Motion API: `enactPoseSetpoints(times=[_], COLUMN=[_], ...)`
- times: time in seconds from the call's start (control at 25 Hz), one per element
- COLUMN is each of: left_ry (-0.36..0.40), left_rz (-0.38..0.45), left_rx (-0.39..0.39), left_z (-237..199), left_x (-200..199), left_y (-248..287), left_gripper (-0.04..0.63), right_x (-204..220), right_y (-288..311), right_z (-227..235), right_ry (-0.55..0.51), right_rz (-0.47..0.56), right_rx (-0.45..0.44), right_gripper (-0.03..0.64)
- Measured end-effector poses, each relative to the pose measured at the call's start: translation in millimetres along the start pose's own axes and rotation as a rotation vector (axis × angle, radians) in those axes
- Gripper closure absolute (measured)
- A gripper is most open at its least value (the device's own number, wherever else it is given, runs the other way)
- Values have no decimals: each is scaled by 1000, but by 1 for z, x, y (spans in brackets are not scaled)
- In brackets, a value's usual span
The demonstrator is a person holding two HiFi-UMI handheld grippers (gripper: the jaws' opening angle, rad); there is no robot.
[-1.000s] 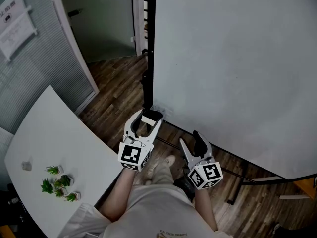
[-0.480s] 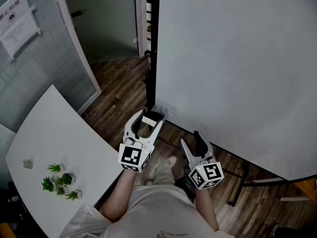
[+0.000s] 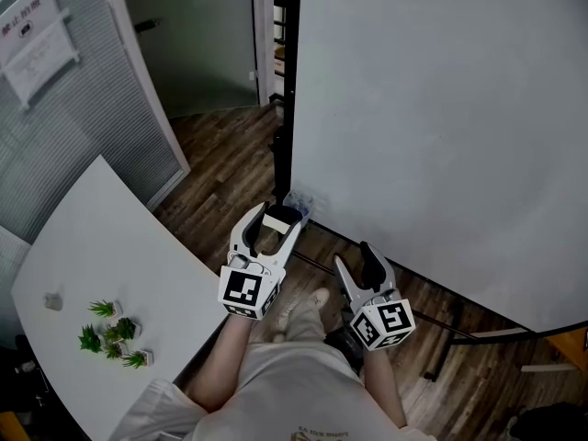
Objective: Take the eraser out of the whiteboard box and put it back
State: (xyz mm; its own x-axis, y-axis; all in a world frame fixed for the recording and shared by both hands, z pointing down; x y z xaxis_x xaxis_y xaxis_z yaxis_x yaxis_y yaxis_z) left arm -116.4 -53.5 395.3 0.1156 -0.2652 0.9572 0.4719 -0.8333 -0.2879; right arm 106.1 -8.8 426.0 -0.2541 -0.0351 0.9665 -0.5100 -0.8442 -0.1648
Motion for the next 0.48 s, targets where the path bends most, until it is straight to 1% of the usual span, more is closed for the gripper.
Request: enactPoseSetpoints(times=[0.48], left_ry=[2], left_rz=[7], left_rx=[13], left_z=[-6], left_x=[-2], left_y=[1], left_gripper=[328], right_x=[2], right_y=[0], right_z=[-3], right_ry=[-6], right_rz=[-3], right_rx=[17], right_gripper=[356])
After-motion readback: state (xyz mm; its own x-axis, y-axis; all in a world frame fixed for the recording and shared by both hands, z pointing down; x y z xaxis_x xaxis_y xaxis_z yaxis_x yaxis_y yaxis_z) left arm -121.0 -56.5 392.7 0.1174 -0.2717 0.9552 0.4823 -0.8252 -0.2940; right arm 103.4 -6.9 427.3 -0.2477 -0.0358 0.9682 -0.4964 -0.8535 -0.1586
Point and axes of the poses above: the fingertips, and each gripper's own axes: y forward along the fingers, z to its right, x out of its underside, the point moved 9 cm from there along -y, backward along the fingers, and after that the axes turned 11 degrees about z, right-handed, at the moved point
